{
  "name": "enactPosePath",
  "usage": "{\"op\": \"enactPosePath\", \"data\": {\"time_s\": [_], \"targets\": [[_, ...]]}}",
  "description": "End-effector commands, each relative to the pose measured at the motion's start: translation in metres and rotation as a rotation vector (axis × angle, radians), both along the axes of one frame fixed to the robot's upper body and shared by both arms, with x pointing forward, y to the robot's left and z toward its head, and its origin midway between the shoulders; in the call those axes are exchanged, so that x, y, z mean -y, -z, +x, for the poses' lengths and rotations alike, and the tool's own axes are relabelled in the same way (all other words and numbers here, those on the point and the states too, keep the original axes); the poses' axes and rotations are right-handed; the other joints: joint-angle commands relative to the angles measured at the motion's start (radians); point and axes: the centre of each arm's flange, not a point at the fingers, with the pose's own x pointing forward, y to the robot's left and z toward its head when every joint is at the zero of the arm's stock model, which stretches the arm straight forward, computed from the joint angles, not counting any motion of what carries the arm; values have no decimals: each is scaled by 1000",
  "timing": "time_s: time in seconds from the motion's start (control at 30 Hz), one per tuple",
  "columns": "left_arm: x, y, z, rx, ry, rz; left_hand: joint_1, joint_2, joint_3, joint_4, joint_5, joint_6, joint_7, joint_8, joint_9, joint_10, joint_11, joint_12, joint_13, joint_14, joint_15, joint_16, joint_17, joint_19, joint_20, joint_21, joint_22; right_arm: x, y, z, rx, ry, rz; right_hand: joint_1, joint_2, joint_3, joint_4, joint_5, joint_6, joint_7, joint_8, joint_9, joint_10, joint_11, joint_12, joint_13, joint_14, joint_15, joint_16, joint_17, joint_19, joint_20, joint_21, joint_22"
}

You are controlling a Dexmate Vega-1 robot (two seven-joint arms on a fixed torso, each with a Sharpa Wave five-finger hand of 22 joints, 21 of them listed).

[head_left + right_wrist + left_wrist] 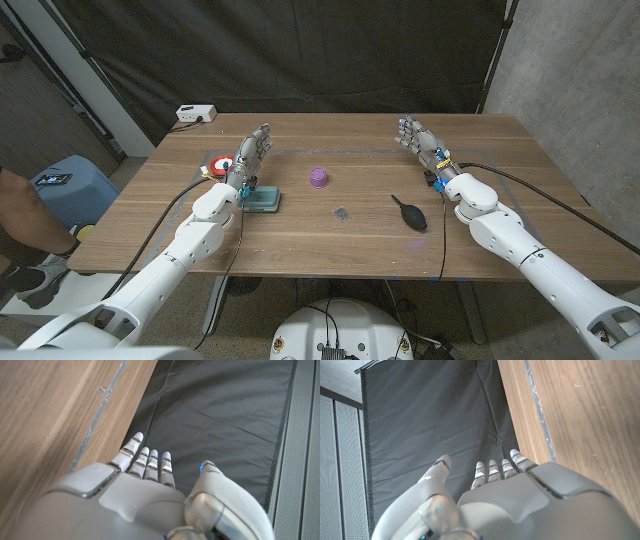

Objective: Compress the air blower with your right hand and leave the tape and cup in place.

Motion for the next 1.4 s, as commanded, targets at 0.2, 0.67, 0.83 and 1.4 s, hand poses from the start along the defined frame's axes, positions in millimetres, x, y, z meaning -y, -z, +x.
{"op": "enactPosePath", "data": {"time_s": [0.2,0.67,0.83,1.4], "targets": [[6,0,2,4,17,12,15,-1,2,-12,8,8,0,1,5,-3,-11,-2,4,-7,-2,-2,5,8,0,-1,5,1,-7,-23,9,61,-72,35,-5,7,-29,-5,1,7,1,1,-4,0,0,-1,0,3,0,-5,0,3,0,2],[6,0,4,7,26,12,19,-1,1,-17,8,10,0,0,5,-2,-12,-2,4,-8,-3,-2,5,7,0,-2,5,-6,-13,-37,7,106,-131,63,-10,15,-58,-9,-5,11,0,1,-10,2,-1,-3,-1,6,1,-12,0,4,1,2],[4,1,5,5,24,10,21,-1,1,-19,9,10,0,0,5,-2,-12,-2,4,-8,-3,-2,5,6,0,-2,5,-8,-14,-43,0,124,-152,71,-14,17,-67,-11,-6,13,0,1,-10,5,0,-3,-2,6,1,-14,0,5,1,2],[3,0,10,9,37,10,26,0,0,-24,9,11,1,0,5,1,-12,-2,4,-8,-2,-2,6,6,1,-3,5,-8,-18,-64,-29,213,-236,100,-23,22,-101,-17,0,25,4,1,3,12,7,-1,-2,24,5,-18,-2,10,1,2]]}}
